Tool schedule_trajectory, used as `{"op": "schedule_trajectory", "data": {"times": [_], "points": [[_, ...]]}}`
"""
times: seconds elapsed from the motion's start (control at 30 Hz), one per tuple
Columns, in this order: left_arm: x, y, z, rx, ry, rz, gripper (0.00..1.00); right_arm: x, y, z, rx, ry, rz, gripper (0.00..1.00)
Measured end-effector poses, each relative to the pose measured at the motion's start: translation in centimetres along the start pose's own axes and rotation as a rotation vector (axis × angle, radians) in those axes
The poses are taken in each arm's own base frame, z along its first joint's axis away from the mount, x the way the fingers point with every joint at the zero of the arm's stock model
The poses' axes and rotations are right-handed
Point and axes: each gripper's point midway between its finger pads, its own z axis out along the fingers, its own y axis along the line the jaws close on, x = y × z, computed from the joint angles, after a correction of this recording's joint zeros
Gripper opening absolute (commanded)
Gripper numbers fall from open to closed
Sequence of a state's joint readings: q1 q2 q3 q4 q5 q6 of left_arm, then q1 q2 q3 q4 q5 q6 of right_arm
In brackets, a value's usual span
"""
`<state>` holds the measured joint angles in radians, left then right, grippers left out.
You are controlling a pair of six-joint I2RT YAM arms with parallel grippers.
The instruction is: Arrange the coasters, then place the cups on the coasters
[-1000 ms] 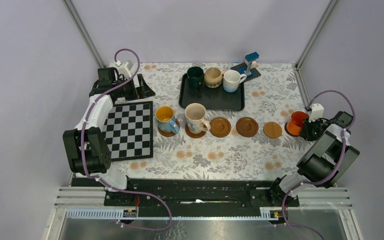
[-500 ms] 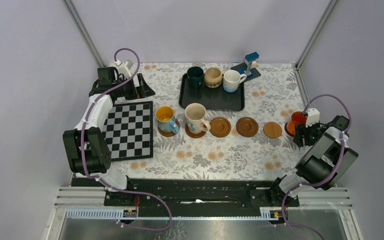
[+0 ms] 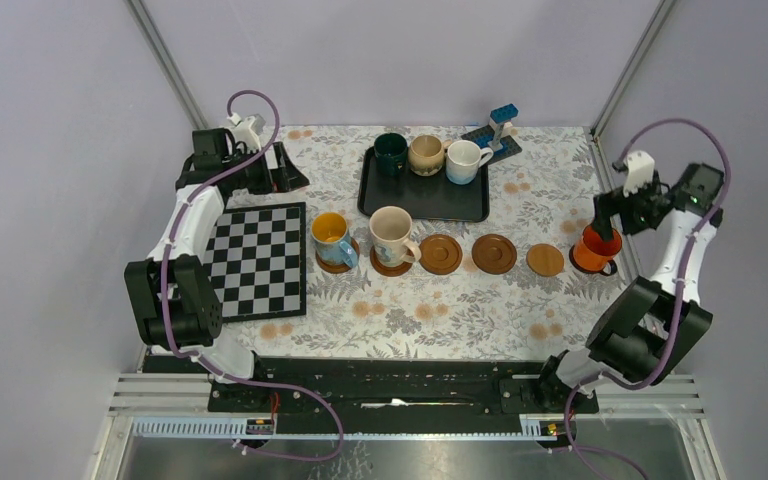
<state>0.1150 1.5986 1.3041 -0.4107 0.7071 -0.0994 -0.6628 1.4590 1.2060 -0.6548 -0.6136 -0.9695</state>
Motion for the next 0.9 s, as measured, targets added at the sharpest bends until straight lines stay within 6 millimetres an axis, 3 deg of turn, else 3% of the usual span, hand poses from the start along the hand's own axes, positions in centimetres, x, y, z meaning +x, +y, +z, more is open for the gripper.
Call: {"op": "schedule_trajectory", "data": {"times": [0.23,0.37,0.63,0.9], "points": [[-1.1,0.1,0.1,0.000,-0.014,0.039,0.99,-11.2,2.8,2.2,-0.119,-0.119,-0.133,1.00],[-1.2,0.4,0.3,-0.004,-0.007,0.048,0.99,-15.1,5.2,4.9,-0.227,-0.167,-0.209,1.00],[-0.9,0.8,0.6,-0.008,0.010,0.049,0.99,-17.2,9.1,13.4,-0.414,-0.144,-0.369,0.97],[-0.3,1.1,0.8,-0.010,0.044,0.035,0.99,-18.3,9.4,20.0,-0.482,-0.150,-0.588,0.97]]}}
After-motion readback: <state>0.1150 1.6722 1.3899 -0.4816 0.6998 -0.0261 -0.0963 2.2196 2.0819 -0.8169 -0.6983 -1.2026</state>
